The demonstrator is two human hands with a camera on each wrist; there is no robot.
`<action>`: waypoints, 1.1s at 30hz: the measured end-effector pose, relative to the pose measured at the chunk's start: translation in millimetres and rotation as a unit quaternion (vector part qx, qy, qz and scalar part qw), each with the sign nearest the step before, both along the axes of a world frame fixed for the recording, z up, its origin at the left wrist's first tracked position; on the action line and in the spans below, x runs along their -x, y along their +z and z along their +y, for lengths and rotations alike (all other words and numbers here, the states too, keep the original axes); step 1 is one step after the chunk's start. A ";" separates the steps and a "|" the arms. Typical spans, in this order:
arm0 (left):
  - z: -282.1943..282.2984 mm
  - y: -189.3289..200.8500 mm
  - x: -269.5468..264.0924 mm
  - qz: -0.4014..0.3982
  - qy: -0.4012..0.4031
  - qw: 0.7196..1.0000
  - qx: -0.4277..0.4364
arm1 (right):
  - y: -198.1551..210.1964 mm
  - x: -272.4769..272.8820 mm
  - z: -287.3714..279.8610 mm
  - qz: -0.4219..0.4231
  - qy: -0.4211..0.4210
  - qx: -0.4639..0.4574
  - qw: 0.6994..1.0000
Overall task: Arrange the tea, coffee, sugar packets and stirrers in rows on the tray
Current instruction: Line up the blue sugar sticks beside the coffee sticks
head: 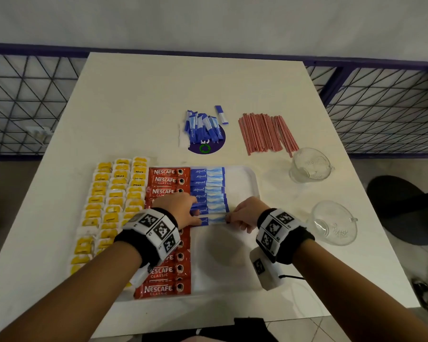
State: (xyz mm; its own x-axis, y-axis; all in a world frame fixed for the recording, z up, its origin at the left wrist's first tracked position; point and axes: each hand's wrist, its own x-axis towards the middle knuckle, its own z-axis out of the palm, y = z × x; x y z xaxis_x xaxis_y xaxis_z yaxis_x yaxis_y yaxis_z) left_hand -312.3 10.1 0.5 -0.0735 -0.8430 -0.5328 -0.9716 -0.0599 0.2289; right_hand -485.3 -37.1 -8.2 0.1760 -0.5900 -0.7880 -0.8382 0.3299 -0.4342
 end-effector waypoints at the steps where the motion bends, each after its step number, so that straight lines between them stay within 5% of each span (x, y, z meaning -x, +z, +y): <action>1: 0.1 -0.7 1.8 -0.011 -0.010 1.000 0.002 | 0.2 -1.7 -0.7 0.006 0.003 0.001 1.000; 19: -1.2 -4.2 6.7 -0.042 -0.024 0.999 0.016 | 2.7 -3.6 0.1 0.014 0.041 0.006 0.999; 28: -2.2 2.5 3.0 -0.022 -0.014 1.000 0.016 | 2.8 -2.0 5.2 -0.019 -0.014 0.022 0.999; 33: 2.0 5.0 0.1 0.143 0.074 0.987 0.004 | 10.7 -0.9 0.8 -0.032 -0.006 0.050 0.998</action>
